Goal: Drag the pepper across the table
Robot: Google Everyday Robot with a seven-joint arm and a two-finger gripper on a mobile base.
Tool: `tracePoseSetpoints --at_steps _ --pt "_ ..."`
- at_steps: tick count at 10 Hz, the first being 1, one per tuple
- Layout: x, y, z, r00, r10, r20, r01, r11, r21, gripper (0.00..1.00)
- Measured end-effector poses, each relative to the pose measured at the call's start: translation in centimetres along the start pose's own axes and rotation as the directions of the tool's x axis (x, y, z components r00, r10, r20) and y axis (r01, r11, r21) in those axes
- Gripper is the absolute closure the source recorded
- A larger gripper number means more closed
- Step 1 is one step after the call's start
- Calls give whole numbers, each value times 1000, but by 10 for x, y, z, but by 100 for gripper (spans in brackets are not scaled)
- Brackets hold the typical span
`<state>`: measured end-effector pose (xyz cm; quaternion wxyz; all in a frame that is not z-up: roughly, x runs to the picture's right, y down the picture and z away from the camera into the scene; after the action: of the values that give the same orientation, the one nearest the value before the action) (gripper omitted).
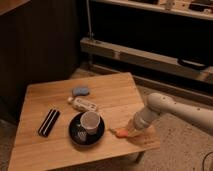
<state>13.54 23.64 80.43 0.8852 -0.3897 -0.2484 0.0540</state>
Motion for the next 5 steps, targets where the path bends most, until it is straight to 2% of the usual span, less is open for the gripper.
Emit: tracePoseSetpoints --at_steps 5 --pt "2 1 3 1000 9 -10 -9 1000 -15 61"
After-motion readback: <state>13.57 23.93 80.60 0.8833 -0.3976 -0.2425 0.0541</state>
